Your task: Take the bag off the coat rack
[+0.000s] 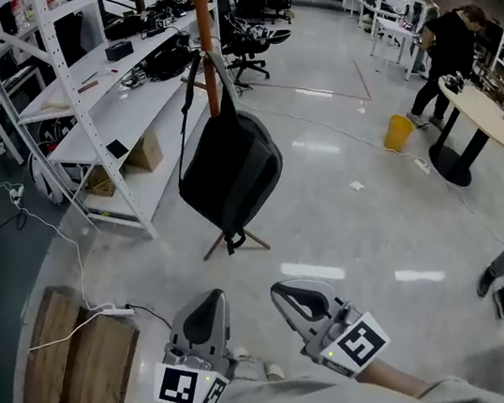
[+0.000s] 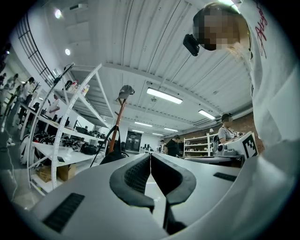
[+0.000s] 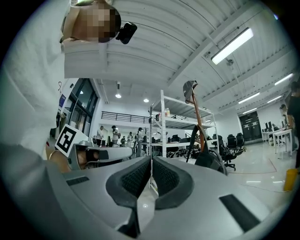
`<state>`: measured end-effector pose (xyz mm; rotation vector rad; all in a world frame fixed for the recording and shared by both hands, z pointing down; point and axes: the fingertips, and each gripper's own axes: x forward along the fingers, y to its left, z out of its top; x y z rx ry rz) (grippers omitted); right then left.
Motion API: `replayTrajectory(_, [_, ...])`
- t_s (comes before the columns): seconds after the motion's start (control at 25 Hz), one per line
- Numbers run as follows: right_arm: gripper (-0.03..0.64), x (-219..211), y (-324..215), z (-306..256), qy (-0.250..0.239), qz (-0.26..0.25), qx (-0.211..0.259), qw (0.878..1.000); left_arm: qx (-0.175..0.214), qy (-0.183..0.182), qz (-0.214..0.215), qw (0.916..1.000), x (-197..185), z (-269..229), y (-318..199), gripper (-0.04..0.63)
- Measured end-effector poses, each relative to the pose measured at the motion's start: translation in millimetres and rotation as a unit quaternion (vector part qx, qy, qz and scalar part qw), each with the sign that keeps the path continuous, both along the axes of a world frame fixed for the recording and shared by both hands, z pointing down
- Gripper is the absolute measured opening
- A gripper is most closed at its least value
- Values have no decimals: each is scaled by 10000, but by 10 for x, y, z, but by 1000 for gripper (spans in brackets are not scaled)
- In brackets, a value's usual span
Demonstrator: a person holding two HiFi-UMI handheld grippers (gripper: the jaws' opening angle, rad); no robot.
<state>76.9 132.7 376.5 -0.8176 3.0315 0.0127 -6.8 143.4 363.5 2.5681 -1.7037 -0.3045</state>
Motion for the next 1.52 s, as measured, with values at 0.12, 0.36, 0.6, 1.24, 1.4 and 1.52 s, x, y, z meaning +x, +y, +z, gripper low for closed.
replayTrajectory(0.12, [23, 1, -27, 29, 58, -60, 11, 10000, -36, -7, -29, 10000, 7, 17, -37, 20])
replayTrajectory(0.36, [23, -70, -238, 29, 14, -97, 4, 10000, 47, 11, -49, 10000, -47, -5, -271, 20])
replayTrajectory(0.6, [23, -177, -604, -1, 44, -82, 144, 9999, 96, 14, 54, 9999, -113, -7, -692, 20])
replayTrajectory(1.24, [23, -811, -2081, -80, 65, 151, 181, 9997, 131, -73, 359, 9992, -732, -111, -2176, 20])
replayTrajectory(1.4, [23, -921, -2441, -115, 79, 375, 73, 9992, 126, -105, 520, 9985, -850, -139, -2521, 20])
replayTrajectory(1.52, [23, -1029, -2655, -133, -40, 399, 164, 9991, 126, -131, 645, 9978, -944, -156, -2756, 20])
